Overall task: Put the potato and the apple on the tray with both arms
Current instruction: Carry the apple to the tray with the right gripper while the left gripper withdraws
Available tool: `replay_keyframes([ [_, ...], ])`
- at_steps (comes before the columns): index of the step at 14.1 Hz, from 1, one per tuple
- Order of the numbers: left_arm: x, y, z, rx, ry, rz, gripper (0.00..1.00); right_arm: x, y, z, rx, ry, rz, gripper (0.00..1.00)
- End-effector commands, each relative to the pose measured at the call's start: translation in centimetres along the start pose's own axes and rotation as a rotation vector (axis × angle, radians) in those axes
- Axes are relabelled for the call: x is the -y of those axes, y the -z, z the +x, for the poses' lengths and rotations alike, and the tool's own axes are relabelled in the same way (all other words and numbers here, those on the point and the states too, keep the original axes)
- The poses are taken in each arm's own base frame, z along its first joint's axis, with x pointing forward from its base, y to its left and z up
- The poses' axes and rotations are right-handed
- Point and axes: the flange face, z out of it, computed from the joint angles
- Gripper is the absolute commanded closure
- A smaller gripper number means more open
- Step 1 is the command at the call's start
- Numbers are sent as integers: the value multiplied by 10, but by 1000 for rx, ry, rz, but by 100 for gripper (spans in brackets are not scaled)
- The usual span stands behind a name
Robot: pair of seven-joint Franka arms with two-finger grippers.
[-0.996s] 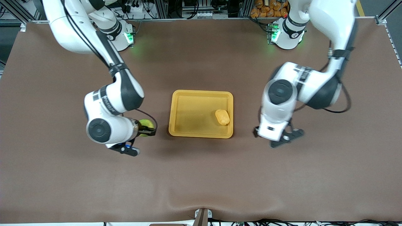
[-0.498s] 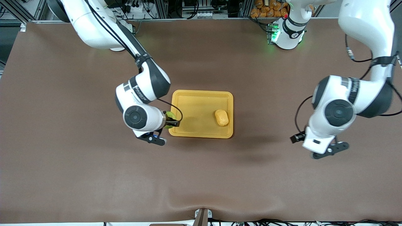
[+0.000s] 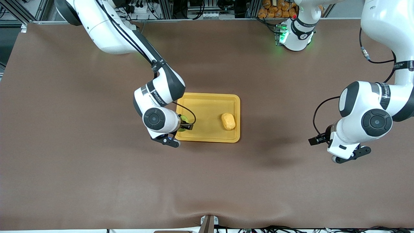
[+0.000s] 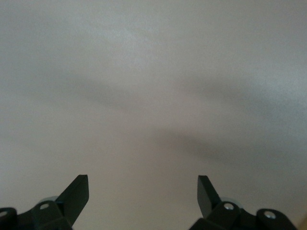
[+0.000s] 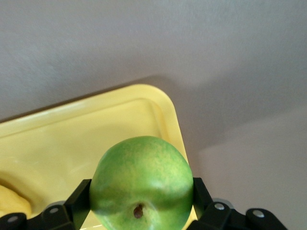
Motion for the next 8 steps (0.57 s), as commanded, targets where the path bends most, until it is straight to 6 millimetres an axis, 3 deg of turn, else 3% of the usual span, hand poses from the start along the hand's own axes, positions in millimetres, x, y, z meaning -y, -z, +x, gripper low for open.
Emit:
replay_keyframes([
  [1,14,17,-28,-19,-67,-24,0,9,-12,-22,11,-28,-12,100],
  [5,46,28,-27,-18,-272,-55,0,18,-31,-40,6,-39,-31,100],
  [6,61,36,-24,-30,-315,-58,0,18,-36,-43,2,-40,-32,100],
  [8,70,51,-26,-29,-363,-56,0,21,-39,-47,-2,-33,-32,100],
])
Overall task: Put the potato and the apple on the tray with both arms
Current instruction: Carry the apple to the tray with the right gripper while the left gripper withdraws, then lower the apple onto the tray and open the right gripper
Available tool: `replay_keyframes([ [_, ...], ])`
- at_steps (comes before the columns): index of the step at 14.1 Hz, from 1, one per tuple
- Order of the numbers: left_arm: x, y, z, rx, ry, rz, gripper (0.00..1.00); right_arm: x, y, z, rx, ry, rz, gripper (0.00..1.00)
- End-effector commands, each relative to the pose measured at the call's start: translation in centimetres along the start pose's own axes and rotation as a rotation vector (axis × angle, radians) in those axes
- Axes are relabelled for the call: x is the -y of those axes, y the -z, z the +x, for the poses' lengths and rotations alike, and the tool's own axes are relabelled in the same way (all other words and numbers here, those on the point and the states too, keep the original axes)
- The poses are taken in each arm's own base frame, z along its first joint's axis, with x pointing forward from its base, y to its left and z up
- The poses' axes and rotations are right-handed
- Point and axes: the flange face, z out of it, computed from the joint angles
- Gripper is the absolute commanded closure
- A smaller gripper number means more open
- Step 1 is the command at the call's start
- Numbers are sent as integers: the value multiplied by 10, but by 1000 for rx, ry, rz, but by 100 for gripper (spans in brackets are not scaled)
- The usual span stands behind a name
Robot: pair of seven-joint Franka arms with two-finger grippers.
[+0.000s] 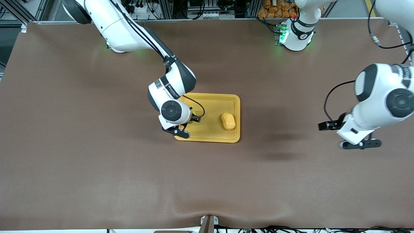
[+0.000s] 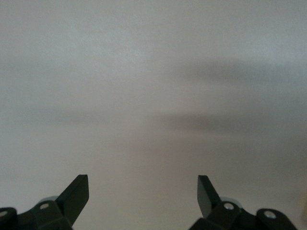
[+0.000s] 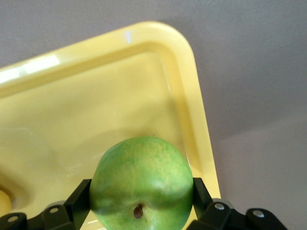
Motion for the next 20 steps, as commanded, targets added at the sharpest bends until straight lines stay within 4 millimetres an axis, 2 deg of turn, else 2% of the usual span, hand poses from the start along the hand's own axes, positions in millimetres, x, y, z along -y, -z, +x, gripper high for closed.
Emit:
replay_keyframes([
  [1,4,23,-12,-8,-46,-13,0,0,0,-6,-13,-19,10,99],
  [2,5,31,-10,-22,-43,-14,0,1,-3,-5,-19,-20,17,86],
  [3,4,36,-11,-13,-44,-10,0,3,-8,-4,-22,-23,21,46],
  [4,3,49,-15,-17,-45,-3,0,4,-11,-4,-25,-52,22,10],
  [5,0,62,-19,-17,-50,2,0,4,-14,-3,-24,-63,19,0],
  [7,0,78,-23,-23,-48,9,0,4,-14,-4,-25,-65,16,0],
  [9,-3,108,-38,-52,-20,-37,0,3,-11,-2,-25,-66,17,0],
  [12,-13,157,-70,-76,-27,-90,0,0,11,5,-40,-64,43,0],
  [14,-9,180,-86,-98,-25,-106,0,-9,40,19,-41,-83,59,0],
  [17,-6,199,-104,-101,-52,-102,0,-18,89,32,-15,-102,49,0],
  [20,-1,208,-123,-55,-144,-79,0,-43,144,55,-4,-139,68,0],
])
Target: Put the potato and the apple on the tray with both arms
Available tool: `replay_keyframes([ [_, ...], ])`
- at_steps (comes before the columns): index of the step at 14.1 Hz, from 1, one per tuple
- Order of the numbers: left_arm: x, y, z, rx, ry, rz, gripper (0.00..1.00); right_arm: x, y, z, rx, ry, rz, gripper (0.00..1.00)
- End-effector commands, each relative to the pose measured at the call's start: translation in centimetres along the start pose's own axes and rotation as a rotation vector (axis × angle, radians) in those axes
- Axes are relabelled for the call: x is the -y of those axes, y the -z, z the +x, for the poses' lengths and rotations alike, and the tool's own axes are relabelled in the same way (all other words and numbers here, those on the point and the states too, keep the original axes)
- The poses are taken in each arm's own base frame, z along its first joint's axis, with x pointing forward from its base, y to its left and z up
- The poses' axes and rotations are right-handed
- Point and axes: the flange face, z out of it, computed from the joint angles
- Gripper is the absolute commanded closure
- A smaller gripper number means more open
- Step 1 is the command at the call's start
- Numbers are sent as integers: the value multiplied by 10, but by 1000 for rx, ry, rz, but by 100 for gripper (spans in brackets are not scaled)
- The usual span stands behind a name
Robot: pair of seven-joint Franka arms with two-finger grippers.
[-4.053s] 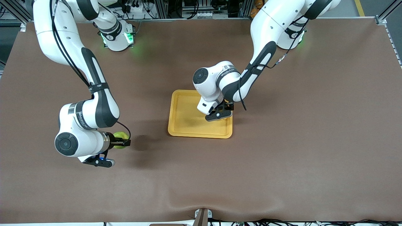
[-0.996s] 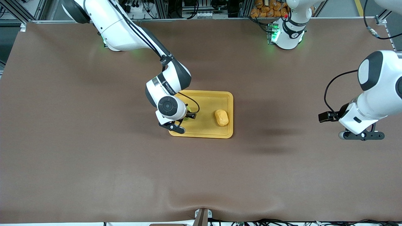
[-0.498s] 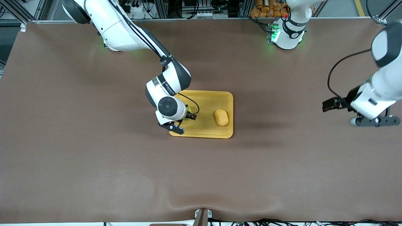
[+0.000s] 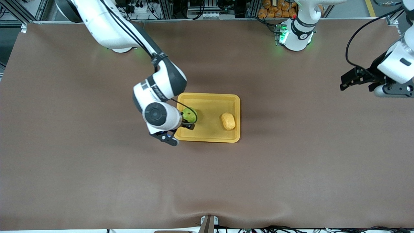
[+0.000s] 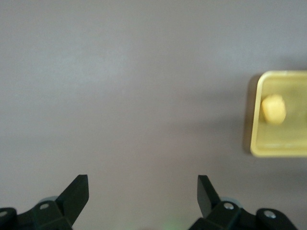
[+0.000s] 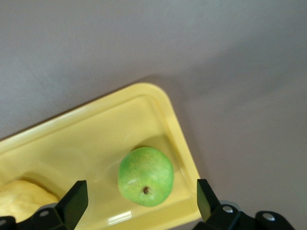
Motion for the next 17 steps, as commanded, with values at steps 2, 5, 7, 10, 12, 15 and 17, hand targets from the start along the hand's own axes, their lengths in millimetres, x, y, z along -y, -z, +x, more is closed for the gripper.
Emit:
replay_keyframes([
  [2,5,5,-19,52,-88,-3,0,-24,61,24,21,-46,7,0],
  [5,10,15,-25,34,-78,3,0,-65,103,52,26,-107,18,0],
  [7,9,16,-24,34,-77,41,0,-100,132,71,28,-155,43,0],
  [10,7,15,-24,34,-71,41,0,-151,180,92,-2,-201,89,0],
  [12,7,16,-24,32,-70,33,0,-187,205,101,-13,-152,103,0],
  [15,3,17,-19,15,-34,-7,0,-243,242,110,-27,-100,127,0],
  [17,4,17,-22,24,-46,-9,0,-271,276,93,-52,-37,130,0],
])
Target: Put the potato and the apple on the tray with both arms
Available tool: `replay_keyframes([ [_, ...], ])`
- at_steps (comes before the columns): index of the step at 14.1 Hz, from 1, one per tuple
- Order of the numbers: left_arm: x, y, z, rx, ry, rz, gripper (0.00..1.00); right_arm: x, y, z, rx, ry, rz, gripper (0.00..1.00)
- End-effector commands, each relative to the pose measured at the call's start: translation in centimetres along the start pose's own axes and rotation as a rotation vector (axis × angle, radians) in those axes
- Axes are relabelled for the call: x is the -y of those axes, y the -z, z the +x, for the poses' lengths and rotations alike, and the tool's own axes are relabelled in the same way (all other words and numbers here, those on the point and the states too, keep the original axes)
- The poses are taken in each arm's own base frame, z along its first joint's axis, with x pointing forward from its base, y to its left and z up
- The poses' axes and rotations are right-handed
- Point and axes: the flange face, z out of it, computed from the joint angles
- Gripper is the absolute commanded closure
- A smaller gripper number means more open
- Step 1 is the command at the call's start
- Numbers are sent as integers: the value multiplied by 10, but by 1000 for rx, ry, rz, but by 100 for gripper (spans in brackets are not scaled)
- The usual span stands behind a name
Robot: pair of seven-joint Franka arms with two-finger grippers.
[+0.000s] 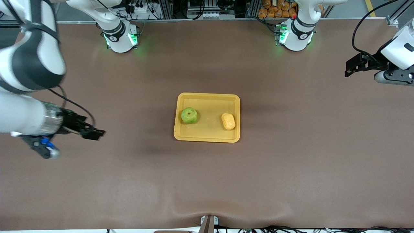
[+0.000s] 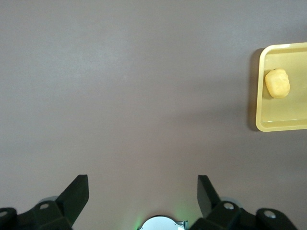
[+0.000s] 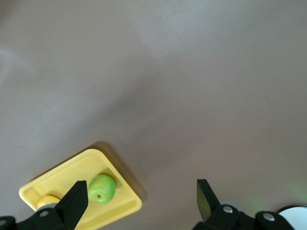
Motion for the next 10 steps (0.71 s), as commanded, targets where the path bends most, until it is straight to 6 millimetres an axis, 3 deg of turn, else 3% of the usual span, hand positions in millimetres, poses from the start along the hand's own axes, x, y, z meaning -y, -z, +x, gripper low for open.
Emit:
replay_keyframes([
  [1,0,5,-5,-6,1,-9,0,-33,48,-21,-20,97,14,0],
  [4,-1,9,-4,-26,-5,20,0,-53,81,-37,-59,201,28,0],
  [8,-6,-1,-2,2,-1,20,0,-83,102,-66,-59,410,-116,0],
  [10,-4,-1,-2,2,2,19,0,-113,111,-73,-61,430,-126,0],
])
